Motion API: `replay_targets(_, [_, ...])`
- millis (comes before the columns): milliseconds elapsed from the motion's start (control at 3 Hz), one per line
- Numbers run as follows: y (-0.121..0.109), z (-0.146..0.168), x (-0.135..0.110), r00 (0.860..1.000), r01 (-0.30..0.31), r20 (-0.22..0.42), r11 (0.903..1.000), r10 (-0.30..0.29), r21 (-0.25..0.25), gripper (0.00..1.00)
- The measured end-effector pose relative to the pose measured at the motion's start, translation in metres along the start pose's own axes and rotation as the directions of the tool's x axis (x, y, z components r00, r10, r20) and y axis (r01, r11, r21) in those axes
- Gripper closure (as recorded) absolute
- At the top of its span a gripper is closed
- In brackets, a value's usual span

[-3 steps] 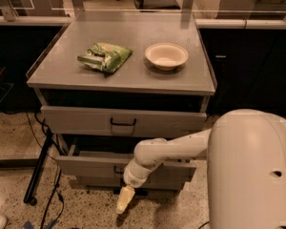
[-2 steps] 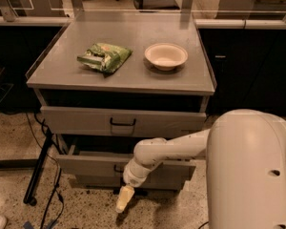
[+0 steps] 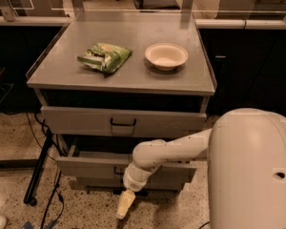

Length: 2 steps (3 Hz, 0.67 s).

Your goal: Open middle drawer

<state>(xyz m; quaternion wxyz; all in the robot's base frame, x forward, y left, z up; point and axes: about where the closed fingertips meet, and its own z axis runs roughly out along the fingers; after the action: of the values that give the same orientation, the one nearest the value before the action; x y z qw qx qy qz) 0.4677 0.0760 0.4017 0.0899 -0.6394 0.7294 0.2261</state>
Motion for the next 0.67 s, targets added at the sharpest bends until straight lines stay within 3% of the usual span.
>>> replay_targets(667, [0.035, 0.001, 0.014, 0.999, -0.032, -0.022, 0.9988, 0.031, -0.037, 0.00])
